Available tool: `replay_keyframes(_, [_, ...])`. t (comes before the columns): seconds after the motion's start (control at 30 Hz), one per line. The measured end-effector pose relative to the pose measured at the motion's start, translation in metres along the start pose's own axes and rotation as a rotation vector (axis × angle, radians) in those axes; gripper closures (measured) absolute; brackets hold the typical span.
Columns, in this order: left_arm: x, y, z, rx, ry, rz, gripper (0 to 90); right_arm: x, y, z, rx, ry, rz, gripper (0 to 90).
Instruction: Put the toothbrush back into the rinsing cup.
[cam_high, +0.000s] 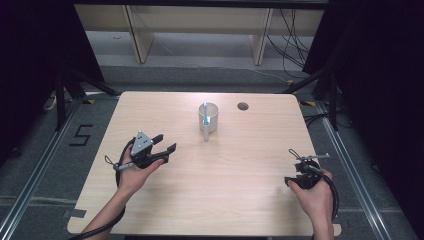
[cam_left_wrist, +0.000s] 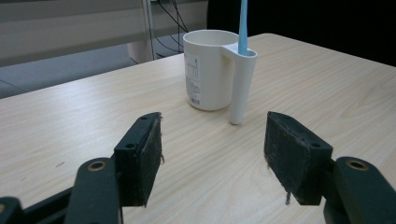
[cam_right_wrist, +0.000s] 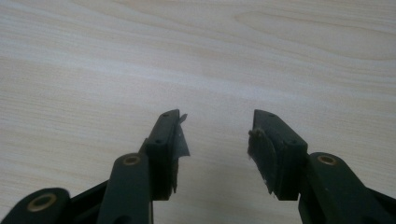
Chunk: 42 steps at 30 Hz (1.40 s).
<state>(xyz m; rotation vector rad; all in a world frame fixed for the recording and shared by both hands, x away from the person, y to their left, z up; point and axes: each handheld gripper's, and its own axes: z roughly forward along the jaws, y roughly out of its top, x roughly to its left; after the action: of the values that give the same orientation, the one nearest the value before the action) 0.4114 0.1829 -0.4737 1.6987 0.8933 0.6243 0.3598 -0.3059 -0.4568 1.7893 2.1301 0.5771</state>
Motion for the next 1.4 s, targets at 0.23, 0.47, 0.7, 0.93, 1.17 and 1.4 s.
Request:
replay_keyframes(0.23, [0.006, -0.009, -0.009, 0.008, 0.007, -0.004, 37.0, 0.000, 0.000, 0.000, 0.003, 0.012, -0.001, 53.6])
replay_keyframes(0.47, [0.009, -0.017, -0.019, 0.016, 0.022, -0.012, 37.0, 0.002, 0.001, -0.001, 0.011, 0.013, 0.004, 53.6])
replay_keyframes(0.7, [0.012, -0.026, -0.030, 0.027, 0.034, -0.010, 37.0, 0.005, 0.001, -0.001, 0.023, 0.007, 0.025, 53.6])
replay_keyframes(0.93, [0.017, -0.038, -0.042, 0.040, 0.051, -0.014, 36.9, 0.004, 0.001, -0.001, 0.025, 0.002, 0.020, 53.6])
replay_keyframes(1.17, [0.025, -0.049, -0.053, 0.041, 0.071, -0.036, 36.9, 0.003, 0.001, 0.001, 0.019, 0.026, 0.000, 53.6])
replay_keyframes(1.4, [0.030, -0.056, -0.059, 0.049, 0.089, -0.045, 36.9, 0.008, 0.001, 0.001, 0.022, 0.005, 0.038, 53.6])
